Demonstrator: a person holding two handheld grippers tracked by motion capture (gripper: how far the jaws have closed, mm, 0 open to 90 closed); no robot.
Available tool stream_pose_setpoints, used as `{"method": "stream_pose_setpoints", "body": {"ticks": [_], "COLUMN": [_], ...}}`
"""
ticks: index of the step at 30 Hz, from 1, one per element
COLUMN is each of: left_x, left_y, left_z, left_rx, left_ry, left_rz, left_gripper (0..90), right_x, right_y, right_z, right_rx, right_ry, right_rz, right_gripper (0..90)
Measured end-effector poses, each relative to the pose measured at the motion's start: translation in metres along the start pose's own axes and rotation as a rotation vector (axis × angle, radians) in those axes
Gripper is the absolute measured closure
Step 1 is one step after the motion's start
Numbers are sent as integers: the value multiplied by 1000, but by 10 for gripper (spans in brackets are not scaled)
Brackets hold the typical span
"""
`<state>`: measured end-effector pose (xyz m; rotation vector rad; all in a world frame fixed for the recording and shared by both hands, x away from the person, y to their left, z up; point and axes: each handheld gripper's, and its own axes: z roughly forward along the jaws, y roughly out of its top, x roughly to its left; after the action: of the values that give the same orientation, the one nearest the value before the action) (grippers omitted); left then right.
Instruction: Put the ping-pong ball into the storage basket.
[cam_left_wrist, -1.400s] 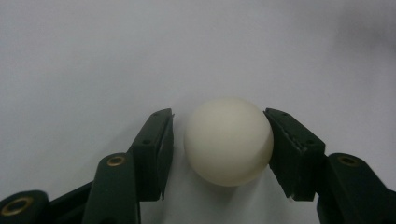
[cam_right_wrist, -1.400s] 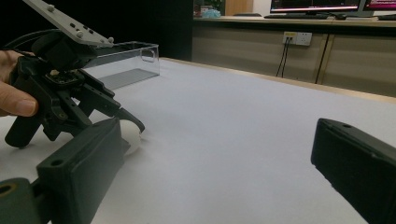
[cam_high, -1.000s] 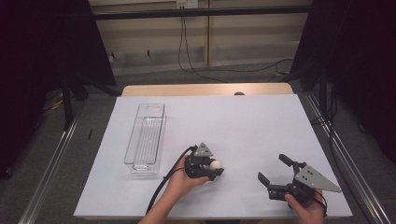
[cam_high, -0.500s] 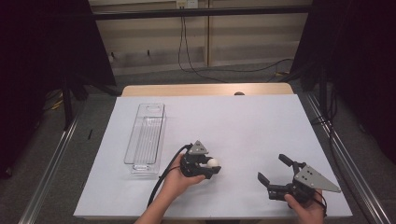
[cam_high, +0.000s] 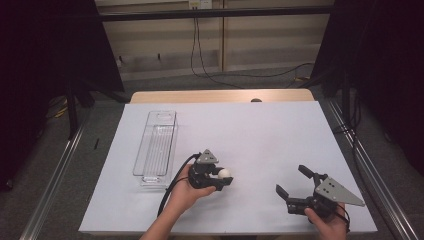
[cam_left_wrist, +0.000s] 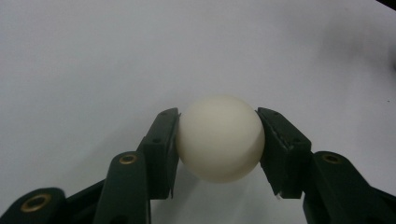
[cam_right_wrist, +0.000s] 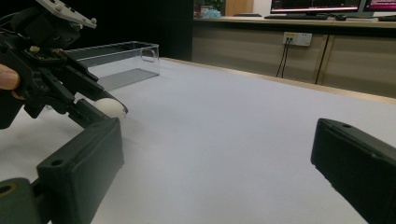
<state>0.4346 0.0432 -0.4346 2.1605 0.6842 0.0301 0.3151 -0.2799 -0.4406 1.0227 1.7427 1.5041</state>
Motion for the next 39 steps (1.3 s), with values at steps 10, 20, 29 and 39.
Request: {"method": "stream_pose_setpoints", "body": {"ticks": [10, 20, 29, 39], "left_x": [5, 6, 10, 14], "left_y": [1, 2, 3, 3], "left_z": [-6, -10, -15, -21], "left_rx": [-10, -21, -26, -50], "left_ry": [4, 11, 4, 17], "left_rz": [-21, -34, -49, -67], "left_gripper": [512, 512, 512, 512], "right_x": [0, 0, 0, 0], "right_y": [0, 0, 0, 0], "right_z": [0, 0, 0, 0], "right_rx": [0, -2, -5, -5], "right_ry": [0, 0, -5, -5], "right_rz": [-2, -2, 2, 1], "right_gripper": [22, 22, 22, 22]}}
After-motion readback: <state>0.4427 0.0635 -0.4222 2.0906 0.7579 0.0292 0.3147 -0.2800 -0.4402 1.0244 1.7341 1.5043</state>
